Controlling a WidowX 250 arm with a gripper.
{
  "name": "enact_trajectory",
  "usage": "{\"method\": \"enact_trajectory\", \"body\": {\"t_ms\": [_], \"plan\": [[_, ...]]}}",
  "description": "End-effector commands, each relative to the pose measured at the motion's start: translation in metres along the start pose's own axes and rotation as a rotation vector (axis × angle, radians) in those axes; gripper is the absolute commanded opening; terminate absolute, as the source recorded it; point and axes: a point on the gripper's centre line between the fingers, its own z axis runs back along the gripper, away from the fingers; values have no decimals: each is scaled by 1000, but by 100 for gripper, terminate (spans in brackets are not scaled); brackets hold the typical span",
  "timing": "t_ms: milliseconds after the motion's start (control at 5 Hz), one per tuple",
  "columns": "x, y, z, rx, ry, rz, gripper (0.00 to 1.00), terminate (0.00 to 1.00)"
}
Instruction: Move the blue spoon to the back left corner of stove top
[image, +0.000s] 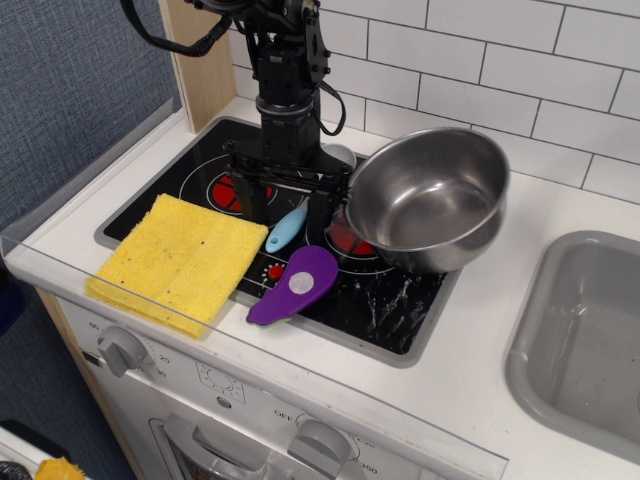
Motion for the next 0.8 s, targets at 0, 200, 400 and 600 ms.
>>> {"method": "enact_trajectory", "body": {"t_ms": [0,200,400,600], "plan": [[-2,-1,-2,9,5,-12,0,0],[-2,-5,-2,13,7,-21,0,0],[1,-6,6,5,-10,-23,0,0],[14,-7,33,-41,-80,-4,0,0]]}}
